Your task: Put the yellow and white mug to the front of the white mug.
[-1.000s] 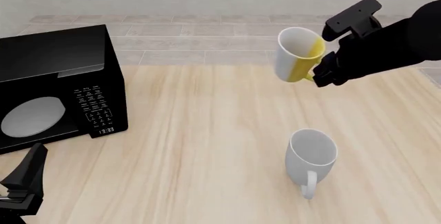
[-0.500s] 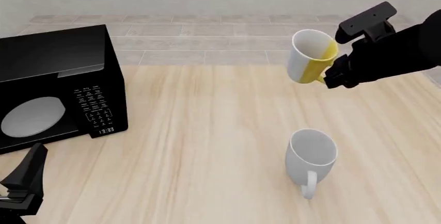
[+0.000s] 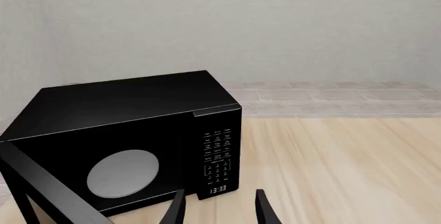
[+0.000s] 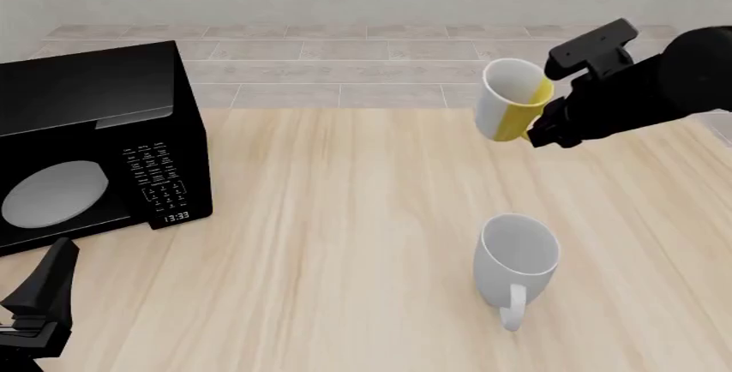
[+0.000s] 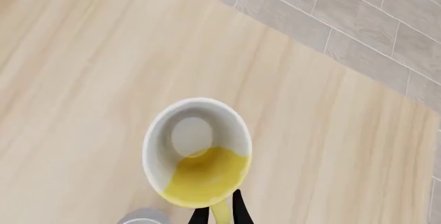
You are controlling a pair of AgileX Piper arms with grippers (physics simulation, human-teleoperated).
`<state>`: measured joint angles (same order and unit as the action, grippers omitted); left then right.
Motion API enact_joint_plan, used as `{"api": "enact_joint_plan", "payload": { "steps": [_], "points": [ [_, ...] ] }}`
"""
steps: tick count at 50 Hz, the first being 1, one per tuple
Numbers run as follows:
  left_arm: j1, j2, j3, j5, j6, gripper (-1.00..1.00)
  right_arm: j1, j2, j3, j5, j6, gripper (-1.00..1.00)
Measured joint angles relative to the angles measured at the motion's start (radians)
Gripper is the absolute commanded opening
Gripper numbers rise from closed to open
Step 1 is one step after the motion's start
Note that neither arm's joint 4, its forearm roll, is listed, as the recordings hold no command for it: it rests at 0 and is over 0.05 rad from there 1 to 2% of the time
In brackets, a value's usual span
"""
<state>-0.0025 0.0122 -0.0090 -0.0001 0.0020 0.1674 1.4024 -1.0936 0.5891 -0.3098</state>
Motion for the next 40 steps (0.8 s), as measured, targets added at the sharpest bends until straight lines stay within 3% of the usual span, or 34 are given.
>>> {"api": "enact_joint_plan", "payload": {
  "steps": [40],
  "points": [
    [0.000,0.000,0.000,0.000,0.000,1.00,-0.052,0.149,-0.001,-0.113,0.007,-1.00]
  ]
}}
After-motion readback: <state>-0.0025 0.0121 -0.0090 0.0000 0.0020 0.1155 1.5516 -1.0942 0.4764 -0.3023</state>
